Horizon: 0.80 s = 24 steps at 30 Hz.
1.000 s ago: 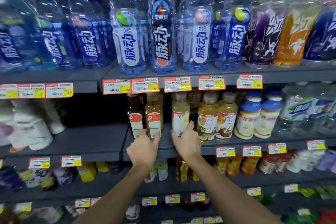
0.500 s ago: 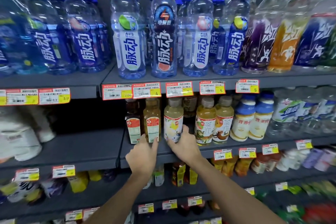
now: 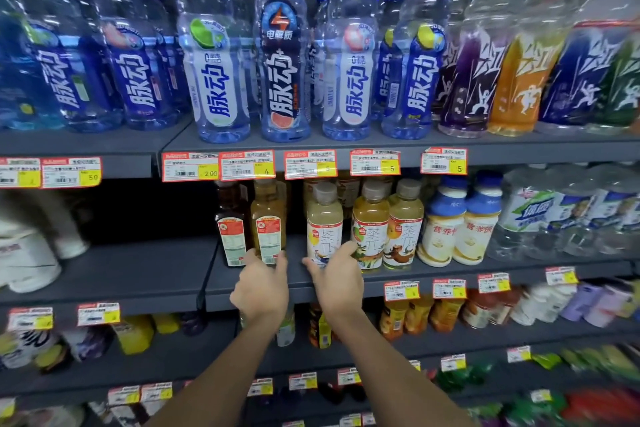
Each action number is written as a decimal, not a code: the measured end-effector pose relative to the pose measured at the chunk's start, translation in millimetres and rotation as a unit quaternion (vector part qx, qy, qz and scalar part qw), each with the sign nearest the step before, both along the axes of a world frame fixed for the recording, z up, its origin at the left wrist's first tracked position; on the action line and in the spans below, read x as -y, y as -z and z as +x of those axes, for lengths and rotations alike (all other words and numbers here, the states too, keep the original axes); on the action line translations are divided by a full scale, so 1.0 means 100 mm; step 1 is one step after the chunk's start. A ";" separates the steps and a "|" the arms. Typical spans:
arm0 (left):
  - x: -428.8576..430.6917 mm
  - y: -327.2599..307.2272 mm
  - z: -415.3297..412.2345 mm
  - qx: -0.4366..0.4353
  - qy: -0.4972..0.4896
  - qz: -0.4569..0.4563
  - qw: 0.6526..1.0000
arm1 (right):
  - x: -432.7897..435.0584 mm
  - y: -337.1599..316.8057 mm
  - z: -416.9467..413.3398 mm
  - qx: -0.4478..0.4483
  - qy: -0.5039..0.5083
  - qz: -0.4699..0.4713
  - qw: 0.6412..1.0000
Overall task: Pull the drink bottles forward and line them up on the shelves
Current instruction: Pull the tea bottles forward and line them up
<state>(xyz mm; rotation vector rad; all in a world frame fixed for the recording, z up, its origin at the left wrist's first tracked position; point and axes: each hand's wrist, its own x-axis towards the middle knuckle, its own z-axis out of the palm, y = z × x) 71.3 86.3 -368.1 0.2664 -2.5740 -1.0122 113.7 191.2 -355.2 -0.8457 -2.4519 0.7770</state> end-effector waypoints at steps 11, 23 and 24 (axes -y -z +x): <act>-0.10 -0.01 0.00 0.013 -0.038 0.013 0.999 | -0.28 0.03 0.14 0.069 -0.113 0.132 0.982; -0.13 0.01 0.01 0.028 -0.047 0.013 0.998 | -0.20 0.09 0.17 0.039 -0.072 0.066 0.994; -0.13 0.01 0.01 0.029 -0.046 0.013 0.998 | -0.20 0.08 0.17 0.039 -0.069 0.063 0.995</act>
